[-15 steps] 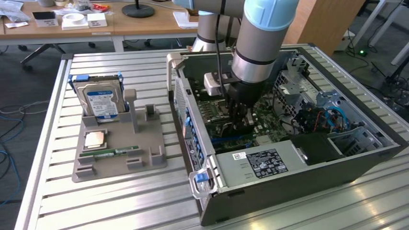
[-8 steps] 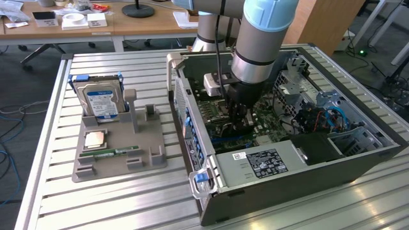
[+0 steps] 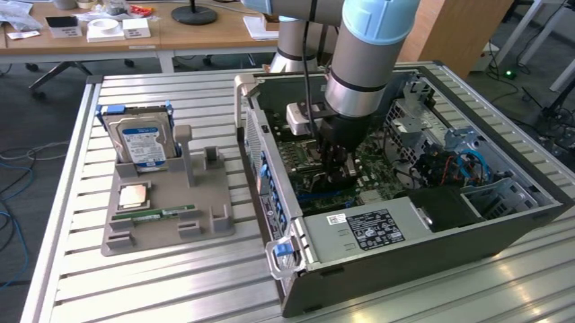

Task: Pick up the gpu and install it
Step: 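Insert the gpu into the slot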

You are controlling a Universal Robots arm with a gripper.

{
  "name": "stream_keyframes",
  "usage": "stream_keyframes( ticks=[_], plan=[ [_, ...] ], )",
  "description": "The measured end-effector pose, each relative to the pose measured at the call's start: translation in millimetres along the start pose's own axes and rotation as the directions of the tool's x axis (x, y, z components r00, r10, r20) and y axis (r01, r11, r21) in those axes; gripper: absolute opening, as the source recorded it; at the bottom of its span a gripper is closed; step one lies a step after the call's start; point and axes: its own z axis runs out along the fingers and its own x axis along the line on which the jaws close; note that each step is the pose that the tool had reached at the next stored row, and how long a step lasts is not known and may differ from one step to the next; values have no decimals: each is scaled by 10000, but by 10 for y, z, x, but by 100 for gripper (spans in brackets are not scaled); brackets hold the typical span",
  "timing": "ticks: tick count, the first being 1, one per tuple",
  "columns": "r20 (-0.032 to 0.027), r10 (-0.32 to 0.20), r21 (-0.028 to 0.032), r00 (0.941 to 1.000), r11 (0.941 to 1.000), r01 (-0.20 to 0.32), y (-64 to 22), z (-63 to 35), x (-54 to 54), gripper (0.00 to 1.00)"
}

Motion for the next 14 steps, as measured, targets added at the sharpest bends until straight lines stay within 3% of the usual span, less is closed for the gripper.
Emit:
stream_keyframes(
  ticks=[14],
  plan=[
    [-2, 1, -1, 10000, 10000, -1, 4, 8, -2, 26]
  ],
)
